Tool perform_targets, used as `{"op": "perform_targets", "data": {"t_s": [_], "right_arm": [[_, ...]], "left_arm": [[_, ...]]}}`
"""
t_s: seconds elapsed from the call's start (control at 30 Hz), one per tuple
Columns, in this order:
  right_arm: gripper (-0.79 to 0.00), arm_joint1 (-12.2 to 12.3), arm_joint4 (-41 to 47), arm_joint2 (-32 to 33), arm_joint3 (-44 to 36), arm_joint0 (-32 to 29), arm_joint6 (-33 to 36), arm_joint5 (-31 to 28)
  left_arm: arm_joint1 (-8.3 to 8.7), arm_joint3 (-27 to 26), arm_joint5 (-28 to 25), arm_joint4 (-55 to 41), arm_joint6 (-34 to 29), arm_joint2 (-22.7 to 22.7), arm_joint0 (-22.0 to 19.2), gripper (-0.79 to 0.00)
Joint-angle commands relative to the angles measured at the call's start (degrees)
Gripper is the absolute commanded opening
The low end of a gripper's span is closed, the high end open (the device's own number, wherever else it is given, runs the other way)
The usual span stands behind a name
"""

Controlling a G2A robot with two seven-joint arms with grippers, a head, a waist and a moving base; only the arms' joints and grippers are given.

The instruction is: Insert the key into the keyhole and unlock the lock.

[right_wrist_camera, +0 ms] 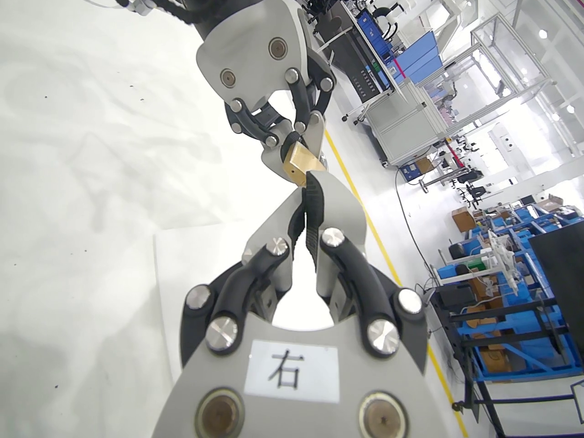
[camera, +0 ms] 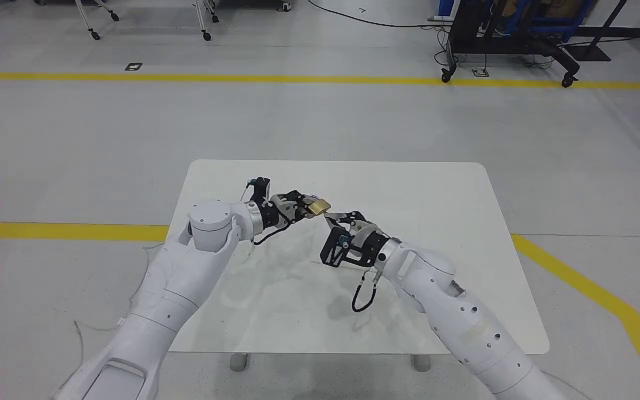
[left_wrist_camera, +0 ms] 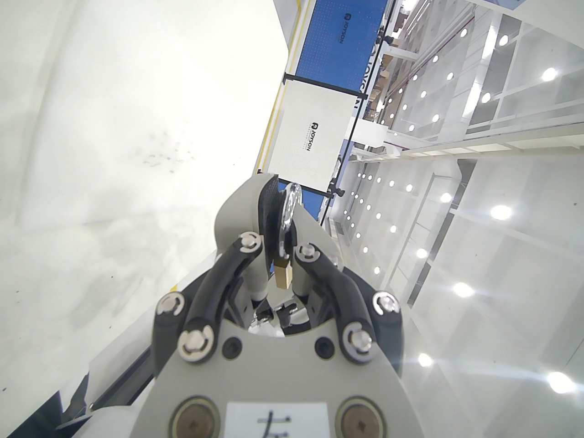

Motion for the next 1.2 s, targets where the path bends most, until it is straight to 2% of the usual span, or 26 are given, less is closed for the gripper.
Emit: {"op": "perform_targets", "data": {"t_s": [0.0, 0.27, 0.7, 0.93, 1.07, 1.17], "right_arm": [[-0.785, -0.1, 1.1, 0.0, 0.2, 0.1, 0.5, -0.2], [-0.785, -0.8, 8.4, 0.8, 1.7, 0.4, 2.3, -0.7], [-0.785, -1.0, 30.6, 5.6, 8.2, 0.6, -2.9, -10.8], [-0.785, -1.0, 30.6, 5.5, 9.4, 1.4, -3.7, -11.5], [-0.628, -0.8, 26.3, 5.4, 7.4, 0.6, -4.9, -9.5], [-0.57, -0.7, 24.2, 5.3, 6.1, -0.1, -4.6, -8.6]], "left_arm": [[0.0, -0.3, -0.5, 0.7, 0.5, -0.1, 0.1, -0.785], [0.06, -1.8, -1.6, 2.6, 1.9, -0.3, 1.0, -0.785], [0.45, -6.7, -6.9, 10.1, 6.8, -0.7, 4.1, -0.785], [0.48, -7.2, -6.5, 9.2, 6.2, -1.7, 4.8, -0.785], [0.43, -7.3, -6.5, 9.4, 6.8, -2.1, 4.8, -0.785], [0.4, -7.5, -6.6, 9.6, 6.9, -2.2, 5.0, -0.785]]}}
